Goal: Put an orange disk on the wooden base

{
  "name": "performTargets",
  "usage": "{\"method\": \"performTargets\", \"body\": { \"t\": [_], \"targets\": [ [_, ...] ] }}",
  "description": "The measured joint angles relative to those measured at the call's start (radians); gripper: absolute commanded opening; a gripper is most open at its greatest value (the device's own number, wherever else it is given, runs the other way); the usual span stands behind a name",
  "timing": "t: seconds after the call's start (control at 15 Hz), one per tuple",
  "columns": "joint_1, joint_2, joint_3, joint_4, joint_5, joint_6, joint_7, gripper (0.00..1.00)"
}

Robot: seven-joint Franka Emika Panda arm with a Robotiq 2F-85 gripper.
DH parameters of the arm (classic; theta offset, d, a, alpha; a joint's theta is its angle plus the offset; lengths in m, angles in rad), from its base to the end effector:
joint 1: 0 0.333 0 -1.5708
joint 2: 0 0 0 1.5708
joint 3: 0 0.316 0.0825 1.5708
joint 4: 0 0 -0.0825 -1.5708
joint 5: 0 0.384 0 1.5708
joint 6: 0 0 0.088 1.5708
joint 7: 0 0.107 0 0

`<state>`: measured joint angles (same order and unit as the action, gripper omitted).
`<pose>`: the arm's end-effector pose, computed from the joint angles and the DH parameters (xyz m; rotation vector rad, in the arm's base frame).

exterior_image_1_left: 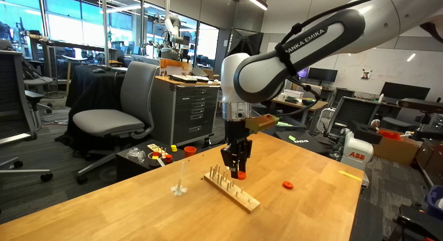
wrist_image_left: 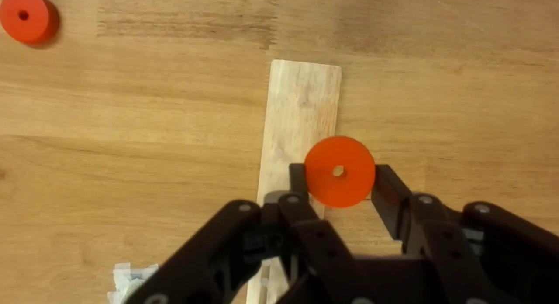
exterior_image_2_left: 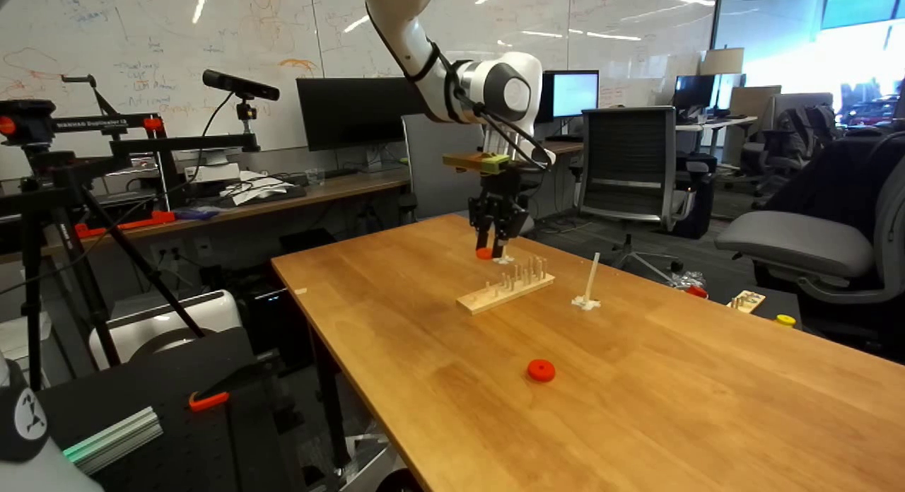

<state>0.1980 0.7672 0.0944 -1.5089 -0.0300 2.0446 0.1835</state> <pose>0.6599 0.1875 0.1945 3.1044 0.1660 -0.3619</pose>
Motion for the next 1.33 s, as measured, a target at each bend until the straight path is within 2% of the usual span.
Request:
{"method": "performTargets", "body": {
  "t": [0.67, 1.33],
  "targets": [
    [0.009, 0.073, -0.012, 0.078, 0.000, -0.001, 0.000, 0.18],
    [0.026, 0.108, -0.020, 0.102, -0.001, -0.012, 0.010, 0.18]
  ]
}}
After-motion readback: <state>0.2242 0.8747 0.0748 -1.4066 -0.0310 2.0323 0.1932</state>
